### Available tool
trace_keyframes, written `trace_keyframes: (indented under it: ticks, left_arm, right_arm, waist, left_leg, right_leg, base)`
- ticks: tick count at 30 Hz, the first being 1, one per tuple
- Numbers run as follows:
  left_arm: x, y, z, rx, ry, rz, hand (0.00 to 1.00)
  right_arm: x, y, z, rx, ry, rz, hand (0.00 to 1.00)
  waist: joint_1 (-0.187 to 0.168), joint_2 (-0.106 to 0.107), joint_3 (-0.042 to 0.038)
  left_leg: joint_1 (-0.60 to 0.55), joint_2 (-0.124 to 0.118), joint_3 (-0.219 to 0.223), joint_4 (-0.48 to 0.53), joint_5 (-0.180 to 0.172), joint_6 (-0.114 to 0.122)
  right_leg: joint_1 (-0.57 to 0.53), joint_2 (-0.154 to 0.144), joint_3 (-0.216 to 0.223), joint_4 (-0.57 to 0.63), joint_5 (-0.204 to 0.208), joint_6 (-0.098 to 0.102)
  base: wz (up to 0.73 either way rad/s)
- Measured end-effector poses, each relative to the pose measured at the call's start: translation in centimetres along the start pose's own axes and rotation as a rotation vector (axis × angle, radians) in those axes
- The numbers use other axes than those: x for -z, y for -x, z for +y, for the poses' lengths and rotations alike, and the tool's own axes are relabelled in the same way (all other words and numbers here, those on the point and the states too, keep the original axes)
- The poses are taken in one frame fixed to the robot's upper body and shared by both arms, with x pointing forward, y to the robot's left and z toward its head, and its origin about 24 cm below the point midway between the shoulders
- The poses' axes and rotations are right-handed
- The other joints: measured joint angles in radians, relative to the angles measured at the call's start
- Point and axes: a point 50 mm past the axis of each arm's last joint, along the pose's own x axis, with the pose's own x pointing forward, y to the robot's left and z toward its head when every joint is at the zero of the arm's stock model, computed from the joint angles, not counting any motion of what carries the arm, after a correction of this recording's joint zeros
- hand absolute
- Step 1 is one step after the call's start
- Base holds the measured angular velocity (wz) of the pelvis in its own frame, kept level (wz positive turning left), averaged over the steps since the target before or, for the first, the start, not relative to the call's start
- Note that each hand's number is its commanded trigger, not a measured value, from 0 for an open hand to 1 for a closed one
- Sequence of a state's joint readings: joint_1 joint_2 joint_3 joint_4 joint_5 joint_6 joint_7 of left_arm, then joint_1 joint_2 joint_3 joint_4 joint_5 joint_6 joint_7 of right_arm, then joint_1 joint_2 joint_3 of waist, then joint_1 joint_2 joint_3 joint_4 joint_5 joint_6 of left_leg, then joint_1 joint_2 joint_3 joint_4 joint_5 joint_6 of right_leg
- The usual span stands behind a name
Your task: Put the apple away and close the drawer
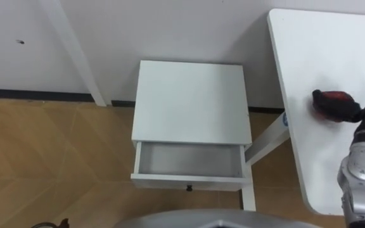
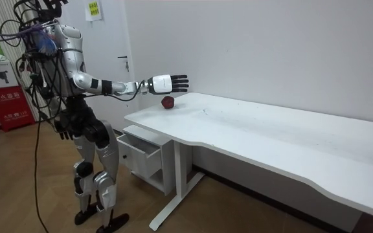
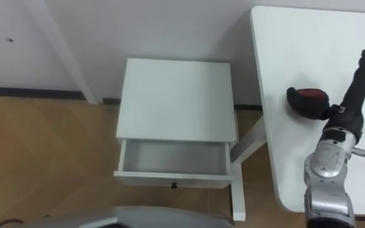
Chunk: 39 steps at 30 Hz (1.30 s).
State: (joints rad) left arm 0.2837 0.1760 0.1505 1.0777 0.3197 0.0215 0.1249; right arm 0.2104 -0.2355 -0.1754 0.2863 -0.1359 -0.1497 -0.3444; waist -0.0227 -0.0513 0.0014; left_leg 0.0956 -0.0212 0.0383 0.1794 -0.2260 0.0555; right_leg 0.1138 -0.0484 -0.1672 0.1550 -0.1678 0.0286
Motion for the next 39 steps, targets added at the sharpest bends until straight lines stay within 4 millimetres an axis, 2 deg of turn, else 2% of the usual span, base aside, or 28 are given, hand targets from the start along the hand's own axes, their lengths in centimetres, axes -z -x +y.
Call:
trace_keyframes:
  ticks: [5, 16, 17, 18, 26, 33, 39]
  left_arm:
    - [0.2, 0.0, -0.2, 0.013, -0.01, 0.005, 0.0]
    - [0.2, 0.0, -0.3, 0.031, -0.008, 0.007, 0.0]
    - [0.2, 0.0, -0.3, 0.034, -0.008, 0.005, 0.0]
    - [0.2, 0.0, -0.3, 0.036, -0.008, 0.002, 0.0]
    - [0.1, 0.0, -0.3, 0.039, -0.009, -0.003, 0.0]
    - [0.2, 0.1, -0.3, 0.046, -0.013, -0.001, 0.0]
    - [0.1, 0.0, -0.3, 0.046, -0.015, -0.007, 0.0]
  right_arm:
    - [0.9, 0.1, 0.4, -0.045, 0.04, 0.029, 0.0]
    - [0.9, 0.2, 0.6, -0.079, 0.045, 0.031, 0.0]
    - [0.9, 0.2, 0.6, -0.081, 0.047, 0.03, 0.08]
    - [0.9, 0.2, 0.6, -0.083, 0.054, 0.027, 1.0]
    - [1.0, 0.3, 0.8, -0.108, 0.118, 0.014, 1.0]
    - [1.2, 0.2, 0.6, -0.112, 0.192, 0.002, 1.0]
    - [1.1, 0.1, 0.8, -0.129, 0.221, -0.01, 1.0]
  waist:
    - [0.0, 0.002, 0.0002]
    - [-0.001, -0.001, -0.0007]
    - [-0.001, -0.001, -0.0008]
    - [-0.001, -0.001, -0.0008]
    - [0.0, -0.003, -0.0019]
    - [0.002, -0.008, -0.006]
    - [0.003, -0.006, -0.0054]
  left_leg:
    - [0.0, 0.0, 0.0, 0.0, 0.0, 0.0]
    - [0.0, 0.0, 0.0, -0.002, 0.0, 0.0]
    - [0.0, 0.0, 0.0, -0.002, 0.0, 0.0]
    - [0.0, 0.0, 0.0, -0.002, 0.0, 0.0]
    - [0.0, 0.0, 0.001, 0.0, 0.0, 0.0]
    - [0.0, 0.001, 0.0, 0.004, 0.0, 0.0]
    - [0.0, 0.001, 0.001, 0.004, 0.0, 0.0]
  right_leg:
    - [0.0, 0.0, 0.0, 0.0, 0.0, 0.0]
    - [-0.001, 0.0, 0.0, 0.0, 0.0, 0.0]
    - [-0.001, 0.0, 0.0, 0.0, 0.0, 0.0]
    - [-0.001, 0.0, 0.0, 0.0, 0.0, 0.0]
    - [-0.003, 0.0, -0.004, 0.0, 0.0, 0.0]
    - [-0.002, 0.0, -0.008, 0.0, 0.0, 0.0]
    - [-0.001, 0.001, -0.001, 0.0, 0.0, 0.0]
  base:
    - [0.0]
    - [0.0]
    - [0.0]
    - [0.0]
    - [0.0]
    - [0.0]
    - [0.0]
